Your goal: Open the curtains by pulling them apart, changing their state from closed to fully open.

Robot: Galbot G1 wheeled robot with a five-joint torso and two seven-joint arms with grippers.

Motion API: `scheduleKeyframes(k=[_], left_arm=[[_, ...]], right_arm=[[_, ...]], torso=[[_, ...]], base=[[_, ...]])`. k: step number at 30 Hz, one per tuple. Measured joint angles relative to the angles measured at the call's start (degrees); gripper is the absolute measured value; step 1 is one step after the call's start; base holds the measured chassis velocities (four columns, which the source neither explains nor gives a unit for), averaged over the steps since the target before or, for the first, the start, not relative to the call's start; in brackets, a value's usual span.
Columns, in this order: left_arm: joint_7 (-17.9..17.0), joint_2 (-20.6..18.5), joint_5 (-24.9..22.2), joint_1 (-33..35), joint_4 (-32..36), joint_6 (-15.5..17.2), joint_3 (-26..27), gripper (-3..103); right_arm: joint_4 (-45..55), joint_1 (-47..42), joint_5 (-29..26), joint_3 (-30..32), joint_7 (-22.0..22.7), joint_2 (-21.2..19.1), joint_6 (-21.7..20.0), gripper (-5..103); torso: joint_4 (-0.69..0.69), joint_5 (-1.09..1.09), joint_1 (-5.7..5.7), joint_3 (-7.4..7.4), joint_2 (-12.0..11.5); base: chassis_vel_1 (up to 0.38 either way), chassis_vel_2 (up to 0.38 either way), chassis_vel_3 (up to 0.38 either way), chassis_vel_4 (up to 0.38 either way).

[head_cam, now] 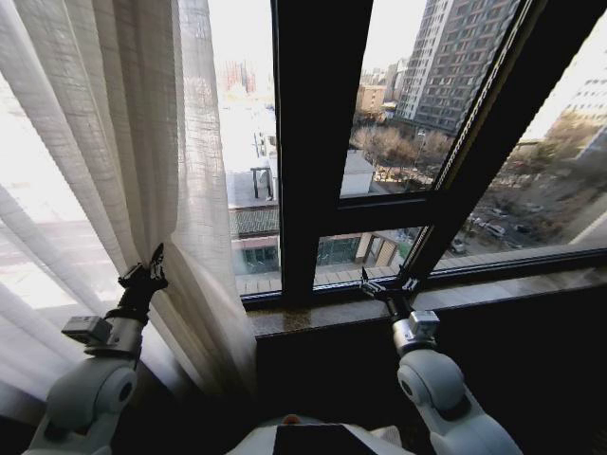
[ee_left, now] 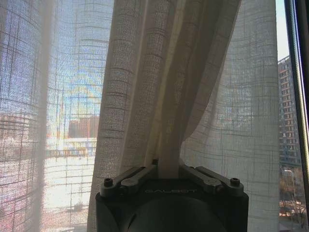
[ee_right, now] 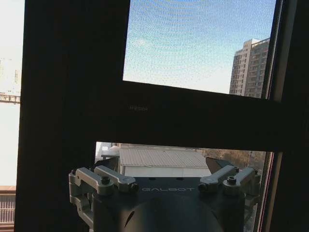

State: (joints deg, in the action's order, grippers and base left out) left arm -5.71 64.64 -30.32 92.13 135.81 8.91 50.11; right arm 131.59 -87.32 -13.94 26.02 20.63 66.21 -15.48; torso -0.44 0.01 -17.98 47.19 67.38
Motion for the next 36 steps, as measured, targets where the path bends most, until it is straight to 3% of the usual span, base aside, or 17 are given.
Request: scheduleKeyframes(k=[36], left_arm=[[0.1,0.4,-0.1,0.8,0.7,-0.3,0.0,0]], right_arm=[[0.9,-1.5,1.3,-1.4,0.2,0.7,0.4,100]], torso=[[0.00,0.00,-0.01,0.00,0.0]], base=[[0.137,0.135,-0.140,-0.138]])
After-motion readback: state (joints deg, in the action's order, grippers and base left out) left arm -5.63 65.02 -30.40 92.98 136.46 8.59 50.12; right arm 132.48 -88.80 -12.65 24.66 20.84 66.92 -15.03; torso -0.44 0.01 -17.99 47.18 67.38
